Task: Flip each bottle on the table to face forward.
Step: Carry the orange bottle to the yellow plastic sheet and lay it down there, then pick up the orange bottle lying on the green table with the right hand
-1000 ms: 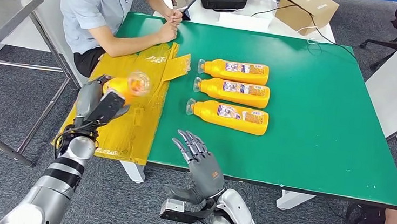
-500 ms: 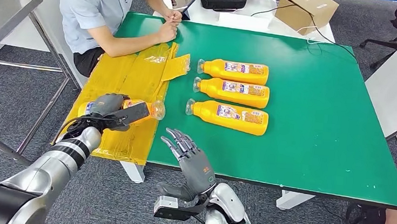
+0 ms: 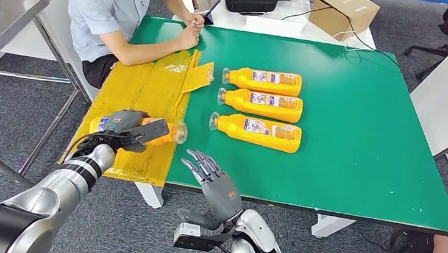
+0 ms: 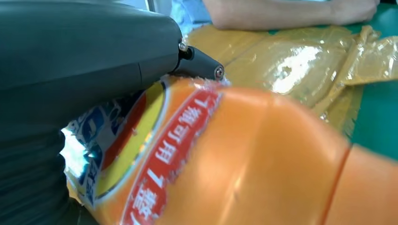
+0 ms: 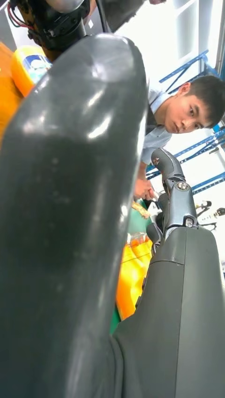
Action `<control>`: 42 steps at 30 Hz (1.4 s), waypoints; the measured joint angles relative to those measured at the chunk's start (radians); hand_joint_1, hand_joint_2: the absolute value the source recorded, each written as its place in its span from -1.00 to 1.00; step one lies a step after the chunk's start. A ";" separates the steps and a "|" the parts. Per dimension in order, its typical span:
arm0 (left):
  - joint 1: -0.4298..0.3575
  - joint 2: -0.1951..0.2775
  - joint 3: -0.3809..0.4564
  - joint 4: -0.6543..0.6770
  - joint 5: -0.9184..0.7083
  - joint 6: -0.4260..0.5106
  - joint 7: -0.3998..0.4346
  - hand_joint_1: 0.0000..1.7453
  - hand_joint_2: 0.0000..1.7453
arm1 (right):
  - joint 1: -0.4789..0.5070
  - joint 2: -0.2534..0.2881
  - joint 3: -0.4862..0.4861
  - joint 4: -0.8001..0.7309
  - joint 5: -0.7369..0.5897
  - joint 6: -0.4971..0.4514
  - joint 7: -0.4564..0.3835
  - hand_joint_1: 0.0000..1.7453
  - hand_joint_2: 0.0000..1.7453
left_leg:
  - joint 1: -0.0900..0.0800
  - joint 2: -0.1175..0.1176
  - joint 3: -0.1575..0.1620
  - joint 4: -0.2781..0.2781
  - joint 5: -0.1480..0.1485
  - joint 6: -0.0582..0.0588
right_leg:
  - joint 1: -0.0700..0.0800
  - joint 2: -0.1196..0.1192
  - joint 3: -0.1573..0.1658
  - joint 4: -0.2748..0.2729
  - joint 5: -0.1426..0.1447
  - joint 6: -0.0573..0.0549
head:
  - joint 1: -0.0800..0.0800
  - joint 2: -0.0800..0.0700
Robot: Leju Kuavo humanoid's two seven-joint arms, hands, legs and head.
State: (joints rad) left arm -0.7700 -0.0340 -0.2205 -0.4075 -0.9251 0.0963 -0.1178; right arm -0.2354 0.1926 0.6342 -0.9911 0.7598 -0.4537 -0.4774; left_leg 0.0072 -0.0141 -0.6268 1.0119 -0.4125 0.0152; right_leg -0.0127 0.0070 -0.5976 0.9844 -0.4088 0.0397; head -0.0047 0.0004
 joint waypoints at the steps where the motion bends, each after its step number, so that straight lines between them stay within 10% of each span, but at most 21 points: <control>1: 0.003 -0.002 0.005 0.002 0.018 -0.011 -0.017 -1.00 1.00 | 0.000 0.000 0.000 0.005 -0.002 -0.001 -0.001 -1.00 -1.00 | 0.000 0.000 0.000 0.000 0.000 0.000 | 0.000 0.000 0.000 0.000 0.000 0.000 | 0.000 0.000; 10: 0.053 -0.030 0.036 -0.019 0.094 -0.085 -0.207 -1.00 1.00 | -0.012 0.000 0.008 0.067 -0.025 -0.023 -0.024 -1.00 -1.00 | -0.001 -0.002 0.000 0.000 0.000 0.000 | -0.001 -0.001 0.001 0.000 0.000 0.000 | 0.000 0.000; 34: 0.252 -0.071 0.023 -0.409 0.594 -0.211 -0.293 -1.00 1.00 | -0.014 -0.002 0.009 0.120 -0.028 -0.064 -0.043 -1.00 -1.00 | -0.001 -0.001 -0.001 0.000 0.000 0.000 | -0.001 0.000 -0.001 0.000 0.000 0.000 | 0.000 0.000; 42: 0.327 -0.084 0.048 -0.615 0.738 0.016 -0.414 -1.00 1.00 | -0.007 -0.003 0.009 0.118 -0.035 -0.071 -0.044 -1.00 -1.00 | -0.002 -0.001 -0.002 0.000 0.000 0.000 | -0.001 0.000 -0.002 0.000 0.000 0.000 | 0.000 0.000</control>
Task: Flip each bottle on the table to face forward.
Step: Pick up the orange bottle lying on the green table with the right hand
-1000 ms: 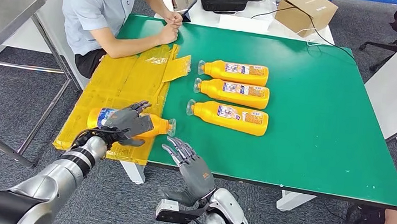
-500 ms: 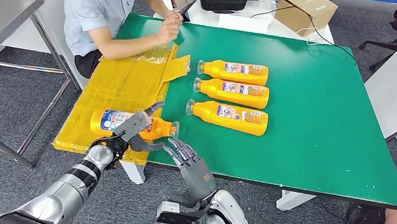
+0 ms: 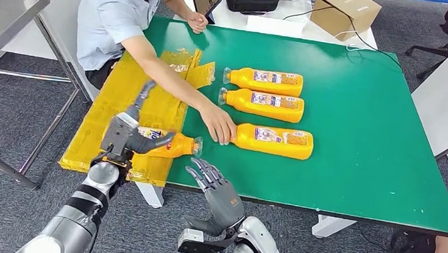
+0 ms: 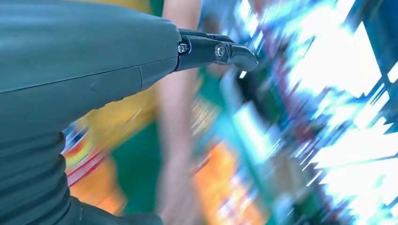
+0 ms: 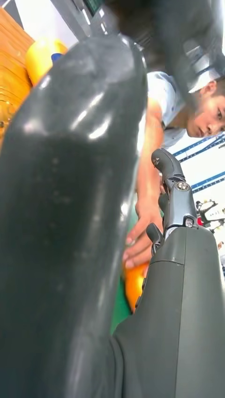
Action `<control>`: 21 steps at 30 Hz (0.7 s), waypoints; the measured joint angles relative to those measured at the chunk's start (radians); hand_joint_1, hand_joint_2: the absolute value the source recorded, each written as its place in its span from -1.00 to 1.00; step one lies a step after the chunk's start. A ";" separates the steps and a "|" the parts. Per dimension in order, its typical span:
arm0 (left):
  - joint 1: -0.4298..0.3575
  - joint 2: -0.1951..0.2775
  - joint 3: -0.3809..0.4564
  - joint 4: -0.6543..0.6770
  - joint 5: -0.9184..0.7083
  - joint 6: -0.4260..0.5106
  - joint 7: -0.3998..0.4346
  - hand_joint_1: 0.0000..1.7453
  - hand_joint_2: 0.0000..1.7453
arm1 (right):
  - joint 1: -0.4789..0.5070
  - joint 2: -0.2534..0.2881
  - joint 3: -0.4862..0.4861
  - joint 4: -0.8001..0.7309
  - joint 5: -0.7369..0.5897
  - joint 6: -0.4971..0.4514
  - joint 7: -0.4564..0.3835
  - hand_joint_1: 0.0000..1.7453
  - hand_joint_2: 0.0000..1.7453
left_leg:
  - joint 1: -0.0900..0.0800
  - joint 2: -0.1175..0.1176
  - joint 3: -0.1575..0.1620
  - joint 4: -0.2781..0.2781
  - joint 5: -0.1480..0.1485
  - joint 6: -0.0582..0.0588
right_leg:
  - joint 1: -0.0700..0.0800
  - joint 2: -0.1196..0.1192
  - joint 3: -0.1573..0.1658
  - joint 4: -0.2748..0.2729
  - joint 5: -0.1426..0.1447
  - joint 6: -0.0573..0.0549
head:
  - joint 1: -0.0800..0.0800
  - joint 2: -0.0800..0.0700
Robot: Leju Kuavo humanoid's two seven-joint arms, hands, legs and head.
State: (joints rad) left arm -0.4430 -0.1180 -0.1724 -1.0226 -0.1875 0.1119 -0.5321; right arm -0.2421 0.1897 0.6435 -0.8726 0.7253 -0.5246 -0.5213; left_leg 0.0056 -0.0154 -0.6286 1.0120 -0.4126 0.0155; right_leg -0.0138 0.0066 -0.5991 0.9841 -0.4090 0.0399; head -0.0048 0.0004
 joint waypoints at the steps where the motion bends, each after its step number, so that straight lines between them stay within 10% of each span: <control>1: 0.012 -0.003 0.006 -0.045 0.039 0.018 -0.004 -1.00 1.00 | 0.003 -0.001 0.000 -0.003 0.000 -0.002 0.001 -1.00 -1.00 | 0.000 0.000 0.000 0.000 0.000 0.000 | 0.000 0.000 0.000 0.000 0.000 0.000 | 0.000 0.000; 6: 0.072 -0.022 0.043 -0.233 0.254 0.032 0.015 -1.00 1.00 | 0.032 -0.009 0.001 -0.049 -0.002 -0.057 -0.013 -1.00 -1.00 | 0.000 0.000 0.000 0.000 0.000 0.000 | 0.000 0.000 -0.001 0.000 0.000 0.000 | 0.000 0.000; 10: 0.142 -0.029 0.061 -0.345 0.322 0.065 0.042 -1.00 1.00 | 0.077 -0.040 -0.019 -0.152 0.119 -0.140 0.089 -1.00 1.00 | 0.000 0.000 0.000 0.000 -0.001 0.000 | 0.000 0.000 -0.001 0.000 0.000 0.000 | 0.000 0.000; 21: 0.412 -0.044 0.065 -0.566 0.073 0.261 0.046 -1.00 1.00 | 0.110 -0.185 -0.323 -0.365 0.479 0.027 0.415 -1.00 1.00 | -0.002 0.000 -0.001 0.000 -0.002 0.002 | -0.002 0.000 0.000 -0.002 0.000 0.001 | 0.000 0.000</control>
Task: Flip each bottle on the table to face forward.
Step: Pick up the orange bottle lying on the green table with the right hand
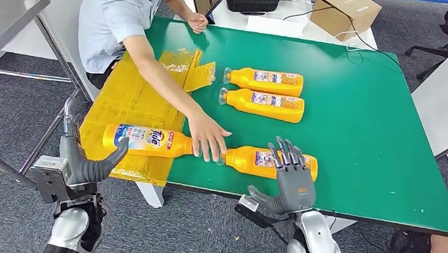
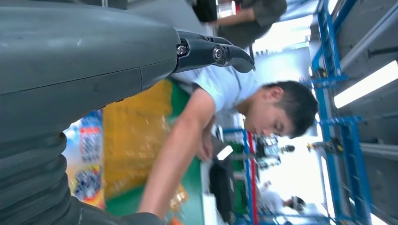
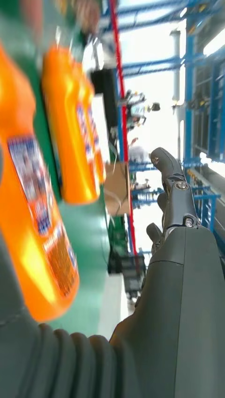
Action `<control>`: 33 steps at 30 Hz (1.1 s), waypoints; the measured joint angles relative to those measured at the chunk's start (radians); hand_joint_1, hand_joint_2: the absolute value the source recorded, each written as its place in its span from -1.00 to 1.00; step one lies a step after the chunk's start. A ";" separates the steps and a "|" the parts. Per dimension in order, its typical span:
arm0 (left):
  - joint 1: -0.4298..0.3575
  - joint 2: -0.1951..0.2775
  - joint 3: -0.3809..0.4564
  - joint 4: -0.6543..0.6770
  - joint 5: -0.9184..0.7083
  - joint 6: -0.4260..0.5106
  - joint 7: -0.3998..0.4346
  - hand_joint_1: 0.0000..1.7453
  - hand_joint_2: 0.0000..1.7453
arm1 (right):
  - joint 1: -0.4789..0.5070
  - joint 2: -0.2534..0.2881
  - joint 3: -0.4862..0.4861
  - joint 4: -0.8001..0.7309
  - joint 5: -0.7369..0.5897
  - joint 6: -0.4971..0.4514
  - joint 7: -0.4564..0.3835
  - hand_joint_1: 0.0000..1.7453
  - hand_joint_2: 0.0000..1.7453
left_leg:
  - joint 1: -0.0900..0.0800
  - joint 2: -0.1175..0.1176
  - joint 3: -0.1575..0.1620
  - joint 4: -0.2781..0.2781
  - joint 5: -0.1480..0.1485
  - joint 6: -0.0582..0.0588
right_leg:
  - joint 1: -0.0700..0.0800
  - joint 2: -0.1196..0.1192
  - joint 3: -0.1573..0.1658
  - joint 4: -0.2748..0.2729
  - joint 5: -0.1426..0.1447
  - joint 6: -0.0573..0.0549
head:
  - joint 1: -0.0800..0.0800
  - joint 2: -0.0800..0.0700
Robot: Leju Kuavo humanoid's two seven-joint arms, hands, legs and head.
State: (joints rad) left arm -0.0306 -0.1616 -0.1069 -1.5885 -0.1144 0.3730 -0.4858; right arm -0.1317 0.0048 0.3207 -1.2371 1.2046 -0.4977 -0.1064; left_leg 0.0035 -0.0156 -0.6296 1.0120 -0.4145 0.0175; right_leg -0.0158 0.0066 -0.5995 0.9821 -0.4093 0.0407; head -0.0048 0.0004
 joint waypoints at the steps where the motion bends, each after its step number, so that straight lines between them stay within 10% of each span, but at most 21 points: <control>1: 0.007 -0.001 0.001 -0.005 -0.012 0.008 0.007 -1.00 1.00 | -0.002 -0.005 -0.011 -0.001 0.007 0.012 0.009 -1.00 1.00 | 0.000 0.000 0.000 0.000 0.000 0.000 | 0.000 0.000 0.000 0.000 0.000 0.000 | 0.000 0.000; 33: 0.013 -0.004 -0.010 0.006 -0.009 -0.029 0.078 -1.00 1.00 | -0.171 -0.059 -0.101 0.315 -0.075 0.158 0.122 -1.00 1.00 | 0.001 0.000 0.000 0.000 0.000 0.000 | 0.001 0.000 0.000 0.000 0.000 0.000 | 0.000 0.000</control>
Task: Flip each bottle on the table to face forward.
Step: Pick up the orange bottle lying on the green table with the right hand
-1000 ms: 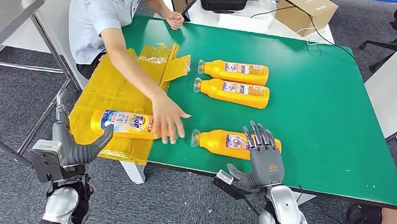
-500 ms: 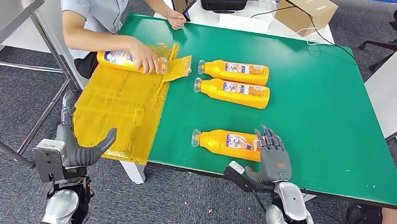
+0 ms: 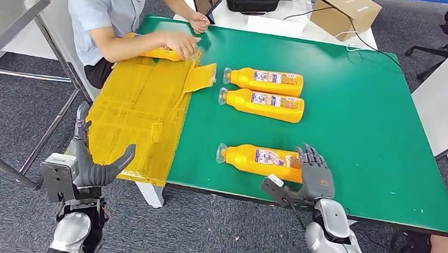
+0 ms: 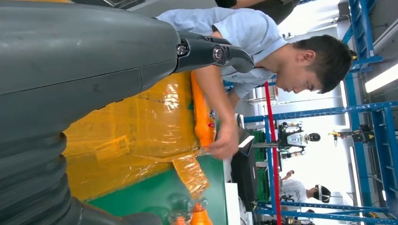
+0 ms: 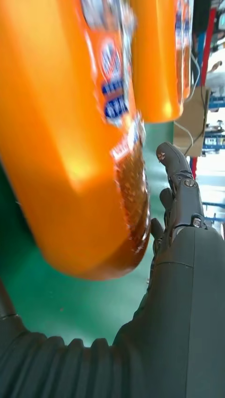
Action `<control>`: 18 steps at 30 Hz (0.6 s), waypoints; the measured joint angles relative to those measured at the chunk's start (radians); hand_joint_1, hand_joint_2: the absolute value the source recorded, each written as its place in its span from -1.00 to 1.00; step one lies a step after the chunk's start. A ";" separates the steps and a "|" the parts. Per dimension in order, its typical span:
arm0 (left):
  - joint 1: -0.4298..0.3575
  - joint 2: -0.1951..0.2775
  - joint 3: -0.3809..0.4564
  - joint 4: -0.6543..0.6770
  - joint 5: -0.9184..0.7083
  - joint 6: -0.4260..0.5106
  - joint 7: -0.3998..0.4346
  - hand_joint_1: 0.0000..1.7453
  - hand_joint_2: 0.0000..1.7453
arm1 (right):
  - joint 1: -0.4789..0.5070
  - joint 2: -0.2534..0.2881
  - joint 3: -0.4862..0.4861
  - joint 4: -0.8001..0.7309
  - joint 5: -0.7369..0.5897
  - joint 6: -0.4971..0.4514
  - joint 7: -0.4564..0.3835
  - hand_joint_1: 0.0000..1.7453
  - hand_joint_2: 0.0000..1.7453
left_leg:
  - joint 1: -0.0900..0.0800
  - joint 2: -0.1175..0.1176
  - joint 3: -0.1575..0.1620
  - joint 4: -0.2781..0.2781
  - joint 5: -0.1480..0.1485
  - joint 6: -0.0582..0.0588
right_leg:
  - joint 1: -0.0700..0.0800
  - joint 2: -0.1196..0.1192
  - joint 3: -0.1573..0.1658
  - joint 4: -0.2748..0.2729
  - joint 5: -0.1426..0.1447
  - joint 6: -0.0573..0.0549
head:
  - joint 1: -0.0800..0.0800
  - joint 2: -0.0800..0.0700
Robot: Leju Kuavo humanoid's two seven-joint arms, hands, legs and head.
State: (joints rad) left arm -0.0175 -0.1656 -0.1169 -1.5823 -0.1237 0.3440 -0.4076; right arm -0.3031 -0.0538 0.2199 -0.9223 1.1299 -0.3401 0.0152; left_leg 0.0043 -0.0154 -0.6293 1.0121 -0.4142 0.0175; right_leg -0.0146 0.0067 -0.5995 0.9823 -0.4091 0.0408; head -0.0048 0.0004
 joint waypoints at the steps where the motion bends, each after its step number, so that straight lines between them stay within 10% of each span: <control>1: -0.001 0.000 0.000 0.000 0.000 -0.002 0.001 -1.00 1.00 | -0.009 -0.003 -0.002 0.012 0.006 -0.004 0.004 -1.00 1.00 | 0.000 0.000 0.000 0.000 0.000 0.000 | 0.000 0.000 0.000 0.000 0.000 0.000 | 0.000 0.000; 14: -0.052 0.001 -0.024 0.048 0.017 -0.020 0.005 -1.00 1.00 | -0.181 -0.014 -0.018 0.249 0.055 -0.042 -0.045 -0.99 1.00 | -0.001 0.000 0.000 0.000 0.001 0.001 | -0.001 0.000 0.001 0.000 0.001 0.001 | 0.000 0.000; 16: -0.061 0.001 -0.028 0.057 0.020 -0.021 0.005 -1.00 1.00 | -0.202 -0.011 -0.018 0.279 0.057 -0.042 -0.051 -0.74 1.00 | -0.001 0.000 0.000 0.000 0.001 0.001 | -0.001 0.000 0.001 0.000 0.001 0.001 | 0.000 0.000; 18: -0.068 0.001 -0.030 0.063 0.021 -0.022 0.005 -1.00 1.00 | -0.216 -0.009 -0.018 0.302 0.055 -0.041 -0.059 0.03 1.00 | 0.000 0.000 0.000 0.000 0.001 0.001 | -0.001 0.000 0.001 0.000 0.001 0.001 | 0.000 0.000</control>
State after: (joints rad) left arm -0.0851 -0.1644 -0.1469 -1.5188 -0.1022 0.3224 -0.4025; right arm -0.5187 -0.0627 0.2018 -0.6203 1.1853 -0.3815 -0.0434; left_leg 0.0038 -0.0155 -0.6291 1.0123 -0.4130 0.0189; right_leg -0.0154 0.0067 -0.5989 0.9825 -0.4080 0.0419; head -0.0050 0.0004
